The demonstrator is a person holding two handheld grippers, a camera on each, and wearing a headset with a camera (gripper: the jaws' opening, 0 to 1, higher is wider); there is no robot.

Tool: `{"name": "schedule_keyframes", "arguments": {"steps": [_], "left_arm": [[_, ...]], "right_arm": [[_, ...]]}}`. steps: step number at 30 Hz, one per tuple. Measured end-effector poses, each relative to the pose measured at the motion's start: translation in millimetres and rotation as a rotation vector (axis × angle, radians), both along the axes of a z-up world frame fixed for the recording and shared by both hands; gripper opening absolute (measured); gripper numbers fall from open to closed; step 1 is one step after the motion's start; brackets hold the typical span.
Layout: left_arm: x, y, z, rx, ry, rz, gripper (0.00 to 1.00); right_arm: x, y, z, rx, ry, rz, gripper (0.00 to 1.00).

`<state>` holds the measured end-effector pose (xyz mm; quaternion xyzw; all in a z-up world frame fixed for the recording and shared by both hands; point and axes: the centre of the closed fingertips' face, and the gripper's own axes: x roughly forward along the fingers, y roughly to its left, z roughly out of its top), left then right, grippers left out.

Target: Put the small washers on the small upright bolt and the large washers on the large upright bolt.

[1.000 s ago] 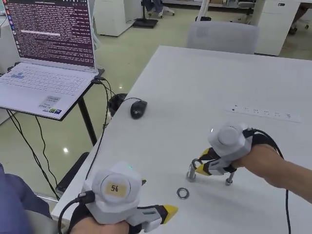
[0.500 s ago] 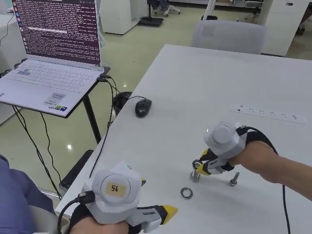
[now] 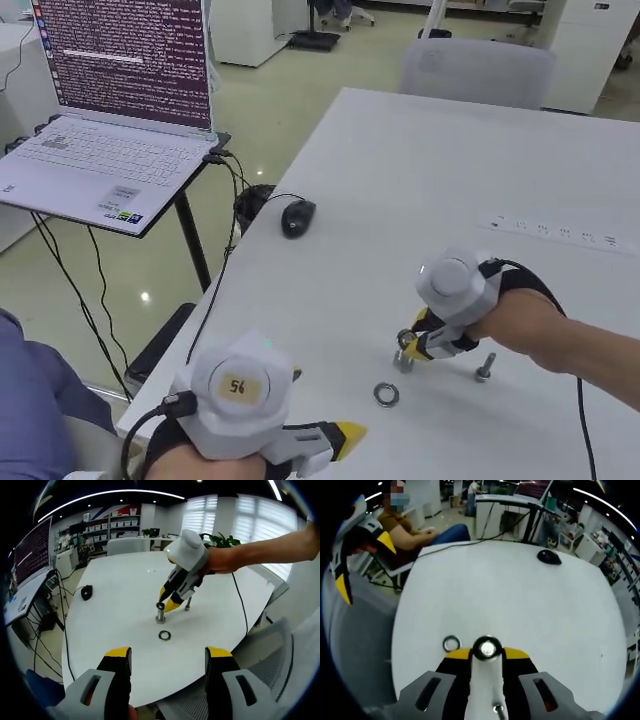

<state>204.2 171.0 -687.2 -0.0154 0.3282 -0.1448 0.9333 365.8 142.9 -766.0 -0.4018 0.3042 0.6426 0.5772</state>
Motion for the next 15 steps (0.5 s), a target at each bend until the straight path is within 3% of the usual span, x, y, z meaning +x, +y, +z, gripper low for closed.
{"name": "schedule_keyframes", "arguments": {"steps": [15], "left_arm": [[2.2, -1.3, -1.9, -0.006, 0.002, -0.001, 0.59]], "right_arm": [[-0.2, 0.7, 2.6, -0.029, -0.007, 0.012, 0.23]]}}
